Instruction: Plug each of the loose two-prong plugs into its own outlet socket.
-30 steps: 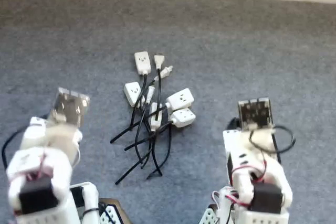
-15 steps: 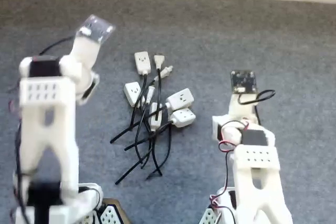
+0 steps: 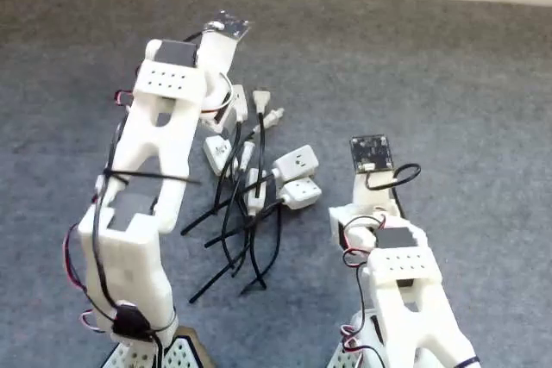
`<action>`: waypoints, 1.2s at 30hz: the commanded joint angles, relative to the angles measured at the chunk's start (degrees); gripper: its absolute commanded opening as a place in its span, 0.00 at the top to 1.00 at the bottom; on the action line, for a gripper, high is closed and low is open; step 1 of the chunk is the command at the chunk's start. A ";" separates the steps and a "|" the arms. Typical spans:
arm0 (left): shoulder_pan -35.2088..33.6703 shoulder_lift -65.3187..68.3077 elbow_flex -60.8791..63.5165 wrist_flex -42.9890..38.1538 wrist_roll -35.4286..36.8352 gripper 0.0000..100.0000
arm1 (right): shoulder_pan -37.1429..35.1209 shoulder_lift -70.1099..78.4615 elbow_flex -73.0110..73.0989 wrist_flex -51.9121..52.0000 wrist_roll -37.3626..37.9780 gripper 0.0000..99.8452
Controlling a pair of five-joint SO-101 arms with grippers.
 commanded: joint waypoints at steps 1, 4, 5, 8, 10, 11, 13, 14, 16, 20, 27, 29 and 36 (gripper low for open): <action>1.01 5.05 -5.14 -0.09 1.76 0.78 | -0.75 -0.22 -0.22 -1.01 -0.35 0.80; 0.84 9.36 -5.23 -0.09 1.85 0.78 | -0.75 -0.22 -0.31 -1.01 -0.18 0.80; 0.57 10.68 -5.23 -0.09 1.85 0.78 | -0.75 -0.22 -0.31 -1.01 -0.18 0.80; -2.33 13.32 -5.05 0.00 1.85 0.78 | -0.75 -0.22 -0.31 -1.01 -0.09 0.80; -5.58 14.29 -5.05 0.00 1.67 0.80 | -0.75 -0.22 -0.22 -1.01 -0.09 0.80; -7.25 14.64 -5.05 0.00 1.49 0.82 | -0.75 -0.22 -0.22 -1.01 -0.09 0.80; -10.51 14.99 -5.05 0.26 0.18 0.84 | -0.75 -0.22 -0.31 -1.01 -0.09 0.80; -12.00 15.08 -4.97 0.35 -1.23 0.84 | -0.75 -0.22 -0.40 -1.01 -0.09 0.80; -14.46 15.08 -4.88 0.62 -2.90 0.84 | -0.75 -0.22 -0.40 -1.01 -0.09 0.80; -15.78 15.16 -2.42 3.78 -5.45 0.84 | -0.75 -0.22 -0.40 -1.01 -0.09 0.80; -14.46 14.81 1.19 4.04 -3.16 0.84 | -0.75 -0.22 -0.22 -1.01 -0.09 0.80; -14.73 14.73 1.10 4.40 -3.25 0.84 | -0.75 -0.22 -0.22 -1.01 -0.09 0.80; -11.65 9.36 -5.41 9.67 -2.90 0.82 | -0.92 -0.22 -0.31 -1.10 0.00 0.80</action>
